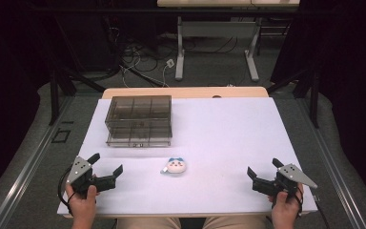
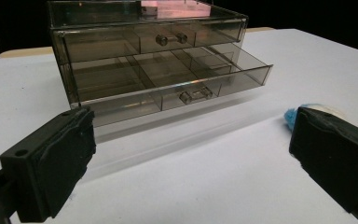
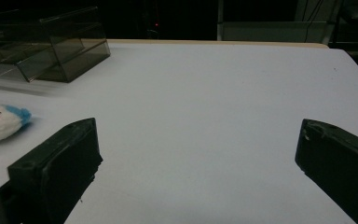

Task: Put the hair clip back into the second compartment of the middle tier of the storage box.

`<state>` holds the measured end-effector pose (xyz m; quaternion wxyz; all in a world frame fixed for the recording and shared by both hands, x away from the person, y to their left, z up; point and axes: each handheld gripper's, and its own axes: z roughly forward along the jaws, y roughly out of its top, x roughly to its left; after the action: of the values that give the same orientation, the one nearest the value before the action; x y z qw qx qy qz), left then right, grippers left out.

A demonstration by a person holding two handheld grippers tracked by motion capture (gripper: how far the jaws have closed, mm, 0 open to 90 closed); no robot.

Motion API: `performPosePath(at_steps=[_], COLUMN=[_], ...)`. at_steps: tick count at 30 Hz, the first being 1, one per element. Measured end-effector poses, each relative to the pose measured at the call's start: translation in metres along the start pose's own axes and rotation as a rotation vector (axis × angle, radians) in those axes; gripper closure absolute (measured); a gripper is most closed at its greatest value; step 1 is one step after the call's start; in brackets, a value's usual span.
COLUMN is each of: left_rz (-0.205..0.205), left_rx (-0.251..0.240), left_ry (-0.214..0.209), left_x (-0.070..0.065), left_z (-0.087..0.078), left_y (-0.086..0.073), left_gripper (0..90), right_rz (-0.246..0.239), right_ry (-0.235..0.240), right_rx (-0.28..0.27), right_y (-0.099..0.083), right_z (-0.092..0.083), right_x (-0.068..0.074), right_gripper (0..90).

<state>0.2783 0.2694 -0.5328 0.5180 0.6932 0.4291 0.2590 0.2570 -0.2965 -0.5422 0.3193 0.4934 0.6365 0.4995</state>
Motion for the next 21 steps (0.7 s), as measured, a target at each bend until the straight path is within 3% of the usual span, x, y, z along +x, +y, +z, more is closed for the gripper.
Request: performPosePath(at_steps=[6, 9, 15, 21], left_rz=[-0.005, 0.010, 0.000, 0.019], left_rx=[0.006, 0.015, 0.024, 0.033], left_ry=[-0.001, -0.004, -0.006, -0.006], left_x=[-0.001, -0.004, -0.008, -0.013], left_z=[0.003, 0.005, 0.009, 0.013], left_y=[-0.001, -0.002, -0.002, 0.000], left_gripper=[0.3, 0.3, 0.3, 0.3], right_rz=[0.000, -0.035, -0.048, -0.074], right_ry=[0.003, 0.006, 0.025, 0.030], right_rx=[0.013, 0.012, 0.021, 0.030], right_y=[-0.003, -0.004, -0.006, -0.007], right_z=[0.003, 0.004, 0.005, 0.006], right_x=[0.001, 0.004, 0.008, 0.011], right_gripper=[0.0, 0.0, 0.0, 0.0])
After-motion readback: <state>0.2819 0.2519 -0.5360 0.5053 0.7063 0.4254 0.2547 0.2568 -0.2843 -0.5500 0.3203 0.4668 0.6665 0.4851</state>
